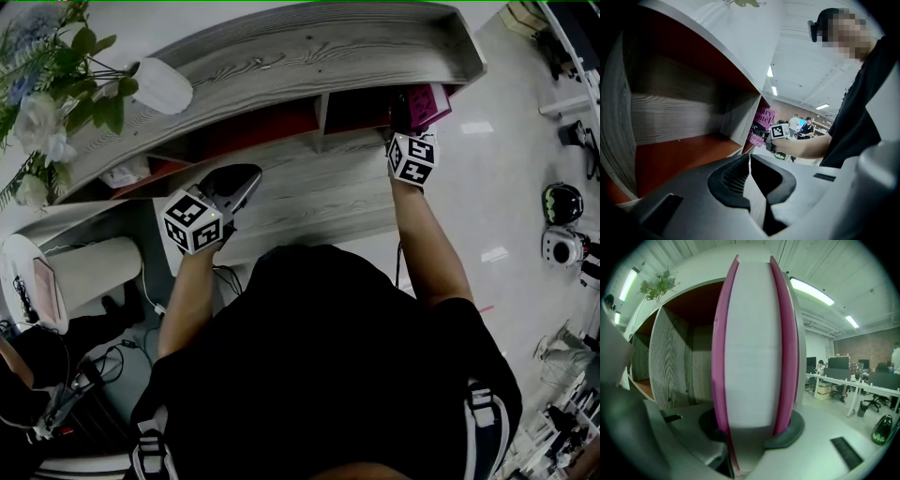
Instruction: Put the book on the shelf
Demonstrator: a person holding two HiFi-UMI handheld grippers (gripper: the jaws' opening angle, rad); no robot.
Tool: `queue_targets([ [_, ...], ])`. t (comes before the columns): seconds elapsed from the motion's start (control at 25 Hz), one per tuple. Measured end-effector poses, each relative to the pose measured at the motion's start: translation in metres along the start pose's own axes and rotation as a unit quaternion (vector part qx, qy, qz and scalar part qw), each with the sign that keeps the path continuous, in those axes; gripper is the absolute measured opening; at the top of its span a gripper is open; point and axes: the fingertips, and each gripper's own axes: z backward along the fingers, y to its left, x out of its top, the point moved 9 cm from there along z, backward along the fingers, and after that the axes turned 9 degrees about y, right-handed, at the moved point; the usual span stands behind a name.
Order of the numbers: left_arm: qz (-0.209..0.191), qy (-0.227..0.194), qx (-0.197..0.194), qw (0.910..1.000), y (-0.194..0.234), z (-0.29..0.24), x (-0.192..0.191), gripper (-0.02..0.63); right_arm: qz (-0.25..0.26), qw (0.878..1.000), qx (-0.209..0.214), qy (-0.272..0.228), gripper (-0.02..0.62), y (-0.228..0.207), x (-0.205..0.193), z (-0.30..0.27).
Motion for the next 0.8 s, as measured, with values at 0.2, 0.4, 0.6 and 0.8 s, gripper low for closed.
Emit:
queue_targets([
  [0.2, 0.002, 0.0, -0.001, 1.0, 0.002, 0.0, -0.001, 0.031, -0.002, 1.0, -0.001, -0.005, 0.152, 0.0, 0.001, -0.004],
  [0.4, 0.003, 0.001, -0.001, 1.0, 0.004, -0.001, -0.001, 0.031, -0.003, 1.0, -0.002, -0.008, 0.152, 0.001, 0.001, -0.008],
  [0.6, 0.004, 0.001, 0.0, 1.0, 0.004, -0.002, -0.001, 0.031, -0.002, 1.0, -0.002, -0.01, 0.152, 0.001, 0.002, -0.012],
  [0.8, 0.006, 0.0, 0.001, 1.0, 0.005, -0.001, 0.0, 0.031, -0.002, 1.0, -0.003, -0.01, 0.152, 0.001, 0.003, -0.014],
])
